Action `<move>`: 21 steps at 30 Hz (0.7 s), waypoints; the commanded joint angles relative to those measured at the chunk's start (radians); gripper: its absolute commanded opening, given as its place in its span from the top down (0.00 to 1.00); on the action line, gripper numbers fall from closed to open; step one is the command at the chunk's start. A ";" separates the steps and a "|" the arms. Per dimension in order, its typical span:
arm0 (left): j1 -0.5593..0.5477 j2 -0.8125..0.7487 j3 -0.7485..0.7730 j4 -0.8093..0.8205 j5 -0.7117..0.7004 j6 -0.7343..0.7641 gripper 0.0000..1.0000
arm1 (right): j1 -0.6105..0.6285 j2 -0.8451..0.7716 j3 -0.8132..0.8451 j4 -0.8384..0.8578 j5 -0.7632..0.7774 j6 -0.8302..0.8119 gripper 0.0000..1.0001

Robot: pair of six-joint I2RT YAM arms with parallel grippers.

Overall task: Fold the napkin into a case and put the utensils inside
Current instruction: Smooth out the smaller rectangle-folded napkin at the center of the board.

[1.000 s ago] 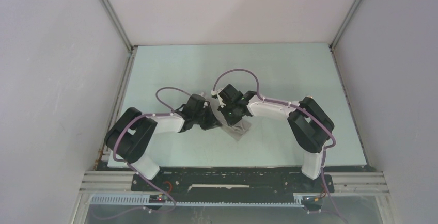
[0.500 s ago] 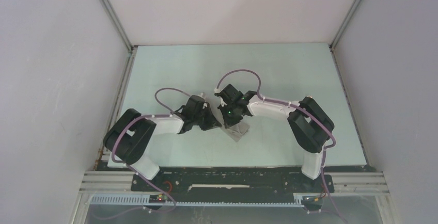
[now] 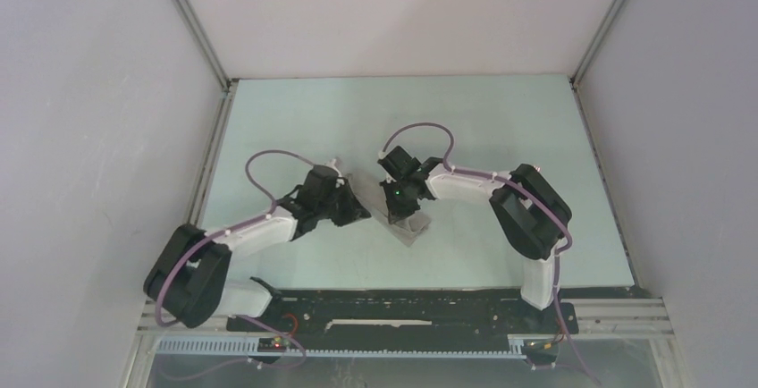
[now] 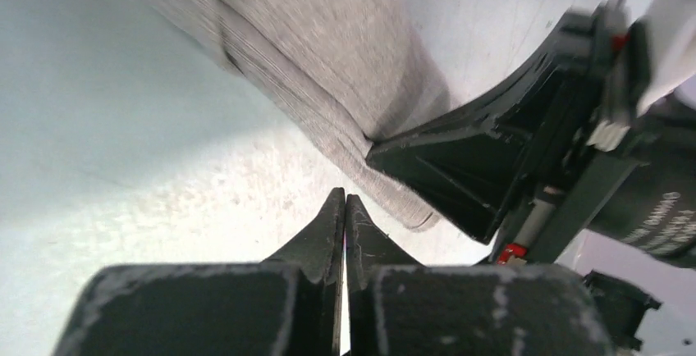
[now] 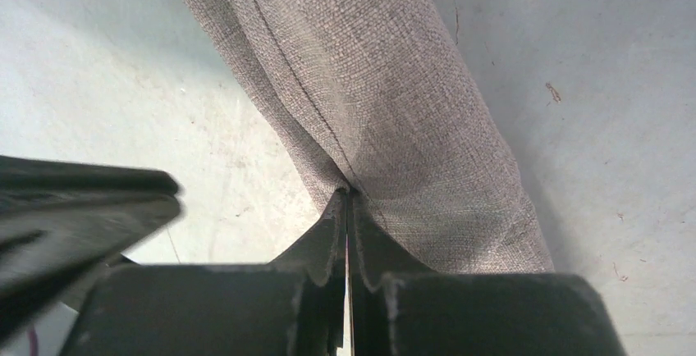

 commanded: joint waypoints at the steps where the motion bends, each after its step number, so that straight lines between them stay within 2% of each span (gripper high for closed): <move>1: 0.109 -0.086 0.005 -0.063 0.039 0.037 1.00 | -0.003 -0.003 -0.006 0.068 -0.032 0.068 1.00; 4: 0.147 -0.040 0.066 -0.014 0.103 0.026 1.00 | -0.003 -0.012 -0.028 0.085 -0.030 0.089 1.00; 7: 0.147 0.076 0.141 0.089 0.157 -0.009 1.00 | -0.008 -0.016 -0.039 0.097 -0.027 0.098 1.00; 16: 0.192 0.356 0.202 0.193 0.122 -0.008 1.00 | -0.033 -0.031 -0.080 0.146 -0.084 0.107 1.00; 19: 0.225 0.386 0.187 0.135 0.100 0.035 1.00 | -0.048 -0.059 -0.113 0.175 -0.144 0.109 0.90; 21: 0.247 0.389 0.157 0.134 0.111 0.049 1.00 | -0.066 -0.095 -0.138 0.193 -0.199 0.110 0.79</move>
